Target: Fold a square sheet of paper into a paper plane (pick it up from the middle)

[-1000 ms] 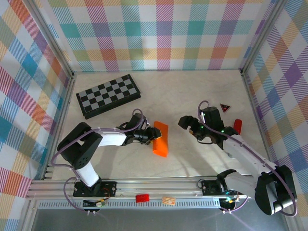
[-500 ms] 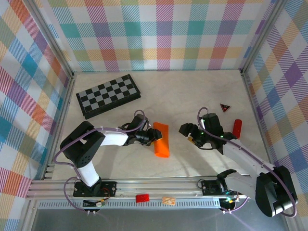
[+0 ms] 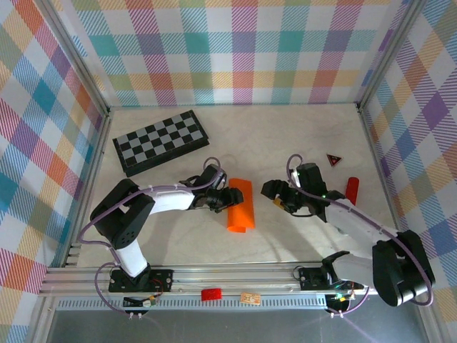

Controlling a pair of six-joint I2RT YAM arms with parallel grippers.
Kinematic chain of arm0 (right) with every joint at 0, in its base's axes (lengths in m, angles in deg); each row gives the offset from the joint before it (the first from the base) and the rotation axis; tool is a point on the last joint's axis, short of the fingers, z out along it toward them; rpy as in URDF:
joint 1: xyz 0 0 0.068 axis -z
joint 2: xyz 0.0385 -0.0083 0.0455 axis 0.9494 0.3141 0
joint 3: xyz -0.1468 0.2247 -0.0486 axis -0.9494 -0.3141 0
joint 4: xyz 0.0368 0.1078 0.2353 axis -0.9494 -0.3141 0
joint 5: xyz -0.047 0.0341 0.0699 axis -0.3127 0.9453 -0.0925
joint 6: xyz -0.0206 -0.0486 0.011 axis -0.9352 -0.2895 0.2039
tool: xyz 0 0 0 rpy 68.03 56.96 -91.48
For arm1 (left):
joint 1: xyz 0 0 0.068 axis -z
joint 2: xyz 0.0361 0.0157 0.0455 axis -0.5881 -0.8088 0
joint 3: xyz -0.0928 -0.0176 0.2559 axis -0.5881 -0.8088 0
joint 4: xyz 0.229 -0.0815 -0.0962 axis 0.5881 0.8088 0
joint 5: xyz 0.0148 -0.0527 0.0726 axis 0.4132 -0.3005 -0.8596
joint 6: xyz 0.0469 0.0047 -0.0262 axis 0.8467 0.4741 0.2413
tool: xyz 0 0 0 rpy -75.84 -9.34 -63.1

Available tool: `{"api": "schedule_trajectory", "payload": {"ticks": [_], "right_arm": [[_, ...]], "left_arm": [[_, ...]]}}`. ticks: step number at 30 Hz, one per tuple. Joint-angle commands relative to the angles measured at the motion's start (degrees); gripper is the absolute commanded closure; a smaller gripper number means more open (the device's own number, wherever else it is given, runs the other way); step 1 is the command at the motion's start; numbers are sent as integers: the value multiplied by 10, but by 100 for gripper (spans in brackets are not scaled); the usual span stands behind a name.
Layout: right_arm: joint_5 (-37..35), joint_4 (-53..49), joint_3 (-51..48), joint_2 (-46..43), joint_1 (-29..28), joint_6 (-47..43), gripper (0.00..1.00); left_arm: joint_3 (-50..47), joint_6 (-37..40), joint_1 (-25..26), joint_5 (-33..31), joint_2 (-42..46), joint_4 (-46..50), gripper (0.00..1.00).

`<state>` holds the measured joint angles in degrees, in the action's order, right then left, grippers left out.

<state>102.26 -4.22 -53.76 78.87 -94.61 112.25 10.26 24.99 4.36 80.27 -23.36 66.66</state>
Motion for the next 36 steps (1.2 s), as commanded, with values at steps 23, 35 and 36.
{"api": "schedule_trajectory", "payload": {"ticks": [23, 35, 36], "right_arm": [[104, 98, 3, 80, -5, 44, 39], [111, 119, 5, 102, -13, 64, 50], [112, 117, 7, 105, -15, 62, 52]], "left_arm": [[83, 155, 0, -122, -22, 248, 31], [100, 139, 0, -98, -66, 223, 28], [102, 147, 0, -94, -67, 224, 28]]}}
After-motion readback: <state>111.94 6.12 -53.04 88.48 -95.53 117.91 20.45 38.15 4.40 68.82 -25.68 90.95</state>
